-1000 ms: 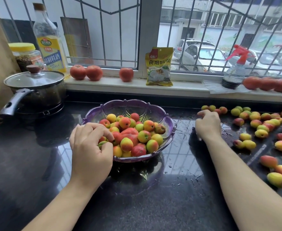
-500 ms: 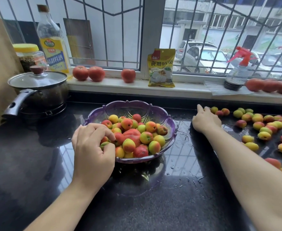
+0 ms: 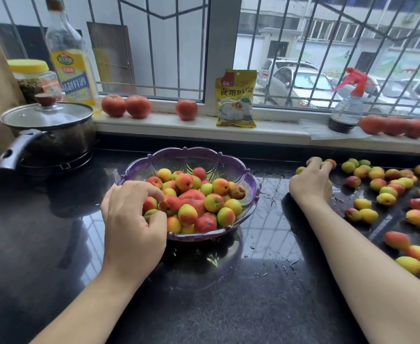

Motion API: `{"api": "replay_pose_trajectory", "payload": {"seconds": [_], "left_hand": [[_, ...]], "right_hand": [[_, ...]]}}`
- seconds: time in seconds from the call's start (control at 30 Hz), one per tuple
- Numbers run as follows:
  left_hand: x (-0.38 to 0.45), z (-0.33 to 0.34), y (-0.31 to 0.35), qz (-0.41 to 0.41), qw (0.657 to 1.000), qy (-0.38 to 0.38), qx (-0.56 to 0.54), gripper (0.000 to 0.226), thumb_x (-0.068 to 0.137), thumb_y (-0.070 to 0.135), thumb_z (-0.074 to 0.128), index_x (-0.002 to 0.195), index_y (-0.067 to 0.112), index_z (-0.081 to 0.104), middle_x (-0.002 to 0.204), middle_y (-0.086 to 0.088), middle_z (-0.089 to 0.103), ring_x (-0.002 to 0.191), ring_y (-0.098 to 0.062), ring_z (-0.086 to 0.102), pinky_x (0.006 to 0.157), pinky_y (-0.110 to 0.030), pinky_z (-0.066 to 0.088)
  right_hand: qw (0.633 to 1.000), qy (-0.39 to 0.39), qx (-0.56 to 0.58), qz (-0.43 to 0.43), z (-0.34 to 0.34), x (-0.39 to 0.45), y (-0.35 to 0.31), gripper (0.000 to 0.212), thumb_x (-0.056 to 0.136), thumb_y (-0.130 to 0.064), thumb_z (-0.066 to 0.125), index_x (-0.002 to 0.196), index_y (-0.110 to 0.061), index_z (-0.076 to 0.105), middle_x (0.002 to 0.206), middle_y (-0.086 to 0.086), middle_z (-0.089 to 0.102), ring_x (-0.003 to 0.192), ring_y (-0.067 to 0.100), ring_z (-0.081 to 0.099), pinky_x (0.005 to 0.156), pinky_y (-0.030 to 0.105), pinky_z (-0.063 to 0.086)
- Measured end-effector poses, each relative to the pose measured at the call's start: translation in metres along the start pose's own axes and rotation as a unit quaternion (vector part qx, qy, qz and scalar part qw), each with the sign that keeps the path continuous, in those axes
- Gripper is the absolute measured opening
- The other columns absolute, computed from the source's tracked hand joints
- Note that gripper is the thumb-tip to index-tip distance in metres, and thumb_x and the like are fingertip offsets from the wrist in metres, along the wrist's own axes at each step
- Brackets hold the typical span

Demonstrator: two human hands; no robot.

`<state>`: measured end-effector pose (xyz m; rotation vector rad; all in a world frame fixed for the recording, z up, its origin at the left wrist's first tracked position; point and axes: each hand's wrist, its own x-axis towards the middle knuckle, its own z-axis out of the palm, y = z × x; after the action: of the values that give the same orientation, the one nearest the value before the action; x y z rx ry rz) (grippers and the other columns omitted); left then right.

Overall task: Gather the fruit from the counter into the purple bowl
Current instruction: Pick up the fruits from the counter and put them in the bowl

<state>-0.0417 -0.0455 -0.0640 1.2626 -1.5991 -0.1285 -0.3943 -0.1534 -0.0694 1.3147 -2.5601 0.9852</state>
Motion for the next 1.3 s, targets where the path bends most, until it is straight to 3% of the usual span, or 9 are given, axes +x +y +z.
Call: {"api": "replay_pose_trajectory", "payload": {"seconds": [0.17, 0.27, 0.4, 0.53, 0.63, 0.73, 0.83, 1.1, 1.3], "left_hand": [[0.000, 0.001, 0.000, -0.002, 1.000, -0.002, -0.001, 0.020, 0.077, 0.005, 0.050, 0.085, 0.021, 0.060, 0.092, 0.006, 0.061, 0.097, -0.017, 0.056, 0.125, -0.052, 0.021], [0.000, 0.001, -0.001, -0.003, 1.000, 0.001, 0.003, 0.018, 0.077, 0.005, 0.050, 0.084, 0.019, 0.060, 0.090, 0.004, 0.061, 0.095, -0.019, 0.056, 0.126, -0.039, 0.017], [0.001, 0.001, 0.002, -0.017, 1.000, 0.000, 0.001, 0.019, 0.077, 0.006, 0.049, 0.084, 0.019, 0.060, 0.089, 0.002, 0.061, 0.093, -0.023, 0.056, 0.121, -0.020, 0.009], [0.000, 0.000, 0.002, -0.009, 1.000, 0.005, -0.013, 0.023, 0.075, 0.007, 0.049, 0.084, 0.025, 0.059, 0.091, 0.007, 0.060, 0.096, -0.019, 0.055, 0.126, -0.049, 0.021], [0.000, -0.001, 0.005, -0.029, 0.999, 0.005, -0.015, 0.022, 0.074, 0.010, 0.050, 0.086, 0.023, 0.062, 0.101, 0.005, 0.057, 0.106, -0.019, 0.047, 0.107, -0.054, 0.040], [-0.004, -0.003, 0.008, -0.077, 0.996, 0.002, -0.045, 0.022, 0.077, 0.011, 0.051, 0.092, 0.021, 0.063, 0.120, 0.002, 0.047, 0.122, -0.017, 0.036, 0.103, -0.040, 0.040], [-0.007, -0.006, 0.010, -0.103, 0.993, -0.021, -0.054, 0.026, 0.084, 0.002, 0.062, 0.102, 0.021, 0.062, 0.141, -0.003, 0.038, 0.138, -0.022, 0.029, 0.107, -0.034, 0.032], [-0.007, -0.012, 0.016, -0.165, 0.984, -0.021, -0.061, 0.037, 0.089, 0.011, 0.066, 0.118, 0.030, 0.055, 0.161, 0.011, 0.010, 0.154, -0.025, 0.012, 0.111, -0.038, 0.030], [-0.005, -0.016, 0.017, -0.193, 0.974, -0.024, -0.114, 0.041, 0.093, 0.000, 0.062, 0.128, 0.020, 0.054, 0.154, 0.003, 0.025, 0.124, -0.010, 0.039, 0.082, 0.004, 0.031]], "right_hand": [[0.989, -0.097, -0.110, -0.020, 0.007, 0.006, -0.006, 0.051, 0.094, -0.029, 0.042, 0.144, -0.022, 0.042, 0.152, 0.012, 0.036, 0.123, 0.044, 0.053, 0.098, 0.046, 0.040], [0.992, -0.064, -0.105, -0.016, 0.012, 0.007, -0.006, 0.033, 0.096, -0.021, 0.043, 0.128, -0.013, 0.044, 0.136, 0.019, 0.042, 0.111, 0.047, 0.057, 0.082, 0.045, 0.039], [0.999, -0.032, -0.024, 0.003, 0.006, 0.004, -0.002, 0.028, 0.099, -0.021, 0.049, 0.123, -0.009, 0.044, 0.131, 0.021, 0.045, 0.110, 0.048, 0.057, 0.087, 0.048, 0.044], [0.983, -0.029, 0.165, -0.075, -0.022, -0.025, -0.033, 0.031, 0.096, -0.029, 0.061, 0.123, -0.014, 0.056, 0.117, 0.008, 0.062, 0.106, 0.031, 0.061, 0.089, 0.039, 0.045], [0.946, -0.114, 0.228, -0.200, -0.057, -0.054, -0.090, 0.021, 0.093, -0.034, 0.069, 0.107, -0.019, 0.066, 0.092, -0.009, 0.067, 0.086, 0.008, 0.063, 0.075, 0.022, 0.050], [0.924, -0.238, 0.124, -0.273, -0.067, -0.070, -0.141, 0.019, 0.092, -0.034, 0.070, 0.104, -0.020, 0.068, 0.093, -0.007, 0.068, 0.083, 0.006, 0.063, 0.066, 0.020, 0.050], [0.928, -0.285, -0.004, -0.241, -0.046, -0.069, -0.162, 0.018, 0.089, -0.027, 0.070, 0.103, -0.016, 0.072, 0.092, 0.001, 0.072, 0.082, 0.017, 0.068, 0.071, 0.031, 0.060], [0.954, -0.232, 0.016, -0.187, -0.058, -0.069, -0.150, 0.021, 0.096, -0.026, 0.058, 0.097, -0.016, 0.076, 0.088, 0.002, 0.073, 0.079, 0.018, 0.067, 0.070, 0.032, 0.057], [0.972, -0.109, 0.183, -0.099, -0.095, -0.107, -0.068, 0.019, 0.096, -0.015, 0.055, 0.105, -0.019, 0.071, 0.097, -0.004, 0.068, 0.093, 0.014, 0.062, 0.079, 0.029, 0.046]]}}
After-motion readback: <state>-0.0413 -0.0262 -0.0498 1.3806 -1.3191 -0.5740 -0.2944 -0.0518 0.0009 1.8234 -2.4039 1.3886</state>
